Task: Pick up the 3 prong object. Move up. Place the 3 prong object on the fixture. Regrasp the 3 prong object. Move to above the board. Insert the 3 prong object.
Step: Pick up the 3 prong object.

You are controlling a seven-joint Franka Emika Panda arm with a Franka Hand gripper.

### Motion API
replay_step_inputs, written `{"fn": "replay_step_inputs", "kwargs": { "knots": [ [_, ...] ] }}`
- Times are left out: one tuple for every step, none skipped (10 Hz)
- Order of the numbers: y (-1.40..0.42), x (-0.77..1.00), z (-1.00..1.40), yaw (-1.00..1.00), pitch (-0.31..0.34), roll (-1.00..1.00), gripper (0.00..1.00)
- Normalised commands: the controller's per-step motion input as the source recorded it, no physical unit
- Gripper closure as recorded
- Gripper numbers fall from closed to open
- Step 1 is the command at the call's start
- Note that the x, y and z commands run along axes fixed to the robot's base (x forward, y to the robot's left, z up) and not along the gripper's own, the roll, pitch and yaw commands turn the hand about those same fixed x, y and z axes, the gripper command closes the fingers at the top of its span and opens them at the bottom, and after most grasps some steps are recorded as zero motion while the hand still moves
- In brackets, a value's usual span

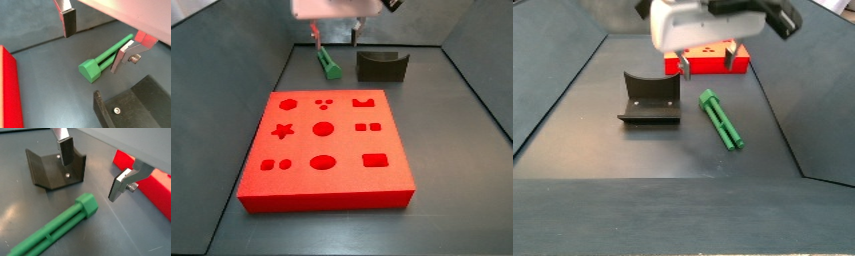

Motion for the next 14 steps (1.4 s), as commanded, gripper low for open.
{"fn": "replay_step_inputs", "kwargs": {
  "knots": [
    [-0.05,-0.08,-0.62,0.00,-0.250,0.02,0.00],
    [-0.16,-0.01,-0.51,-0.38,-0.300,0.17,0.00],
    [-0.19,-0.03,-0.43,-0.53,-0.309,0.20,0.00],
    [-0.13,-0.06,-0.39,-0.50,-0.306,0.22,0.00],
    [0.03,0.00,-0.48,-0.33,-0.251,0.23,0.00],
    [0.27,-0.17,-0.62,0.00,-0.184,0.24,0.00],
    [0.39,-0.47,-0.49,0.17,-0.181,0.12,0.00],
    [0.08,-0.07,-0.01,0.10,-0.106,-0.10,0.00],
    [0.00,0.00,0.00,0.00,-0.009,-0.01,0.00],
    [-0.26,0.41,-0.05,-0.42,-0.073,0.00,0.00],
    [-0.12,0.29,-0.07,-0.38,-0.100,0.00,0.00],
    [0.00,0.00,-0.11,-0.07,-0.076,0.00,0.00],
    [0.13,0.00,-0.10,0.00,-0.099,-0.04,0.00],
    [0.15,-0.09,-0.17,0.00,-0.109,-0.03,0.00]
  ]
}}
